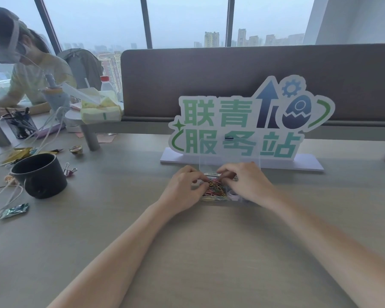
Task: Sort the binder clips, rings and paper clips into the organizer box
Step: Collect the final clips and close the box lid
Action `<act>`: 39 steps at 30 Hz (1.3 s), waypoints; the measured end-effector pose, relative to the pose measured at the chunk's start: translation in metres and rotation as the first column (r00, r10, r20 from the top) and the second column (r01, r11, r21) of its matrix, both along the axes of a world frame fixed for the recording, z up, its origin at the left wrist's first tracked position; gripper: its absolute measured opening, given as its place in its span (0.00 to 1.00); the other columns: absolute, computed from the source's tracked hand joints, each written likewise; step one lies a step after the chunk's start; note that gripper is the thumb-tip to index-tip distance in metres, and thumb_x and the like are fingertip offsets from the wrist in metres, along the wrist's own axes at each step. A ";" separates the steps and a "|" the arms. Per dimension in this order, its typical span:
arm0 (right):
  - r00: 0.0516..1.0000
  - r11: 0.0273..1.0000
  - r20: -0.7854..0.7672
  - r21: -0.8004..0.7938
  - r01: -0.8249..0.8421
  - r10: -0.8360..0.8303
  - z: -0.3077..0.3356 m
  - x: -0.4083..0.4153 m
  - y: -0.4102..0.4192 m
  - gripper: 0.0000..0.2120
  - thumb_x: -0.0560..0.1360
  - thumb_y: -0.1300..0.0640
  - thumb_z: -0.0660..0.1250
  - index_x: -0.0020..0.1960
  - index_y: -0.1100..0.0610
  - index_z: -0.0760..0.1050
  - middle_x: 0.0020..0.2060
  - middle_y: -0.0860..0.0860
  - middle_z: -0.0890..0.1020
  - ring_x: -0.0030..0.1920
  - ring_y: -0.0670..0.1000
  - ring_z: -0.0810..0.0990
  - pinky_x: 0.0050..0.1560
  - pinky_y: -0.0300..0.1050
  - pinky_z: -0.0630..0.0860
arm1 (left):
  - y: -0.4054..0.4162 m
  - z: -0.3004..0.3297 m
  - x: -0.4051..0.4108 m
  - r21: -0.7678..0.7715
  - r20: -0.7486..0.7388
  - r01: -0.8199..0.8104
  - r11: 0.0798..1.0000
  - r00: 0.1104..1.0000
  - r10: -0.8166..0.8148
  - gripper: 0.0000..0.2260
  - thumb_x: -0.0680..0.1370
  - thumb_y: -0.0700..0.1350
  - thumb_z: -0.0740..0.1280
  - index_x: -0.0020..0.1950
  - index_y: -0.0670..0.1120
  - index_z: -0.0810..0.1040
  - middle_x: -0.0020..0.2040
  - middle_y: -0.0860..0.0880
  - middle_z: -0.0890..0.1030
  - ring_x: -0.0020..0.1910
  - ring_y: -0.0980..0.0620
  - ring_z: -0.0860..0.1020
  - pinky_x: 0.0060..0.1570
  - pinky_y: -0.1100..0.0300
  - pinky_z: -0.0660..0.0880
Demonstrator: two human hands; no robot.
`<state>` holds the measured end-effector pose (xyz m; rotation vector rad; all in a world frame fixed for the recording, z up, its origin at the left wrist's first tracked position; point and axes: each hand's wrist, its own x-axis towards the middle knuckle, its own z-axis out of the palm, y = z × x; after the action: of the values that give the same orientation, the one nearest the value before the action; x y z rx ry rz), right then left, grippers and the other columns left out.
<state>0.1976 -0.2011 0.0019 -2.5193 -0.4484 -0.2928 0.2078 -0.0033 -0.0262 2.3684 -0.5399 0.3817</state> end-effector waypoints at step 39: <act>0.871 0.799 -0.080 0.363 0.479 -0.485 -0.001 0.011 -0.060 0.15 0.78 0.51 0.65 0.63 0.54 0.76 0.60 0.51 0.79 0.55 0.48 0.76 0.54 0.43 0.68 | -0.015 0.010 0.033 -0.582 -0.526 -0.239 0.777 0.839 -0.136 0.20 0.76 0.42 0.68 0.68 0.44 0.70 0.61 0.47 0.78 0.59 0.48 0.78 0.63 0.49 0.74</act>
<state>0.2081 -0.2610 0.0010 -2.2118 0.2474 -0.5378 0.2408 -0.0187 -0.0164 1.7040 -0.0389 -0.1041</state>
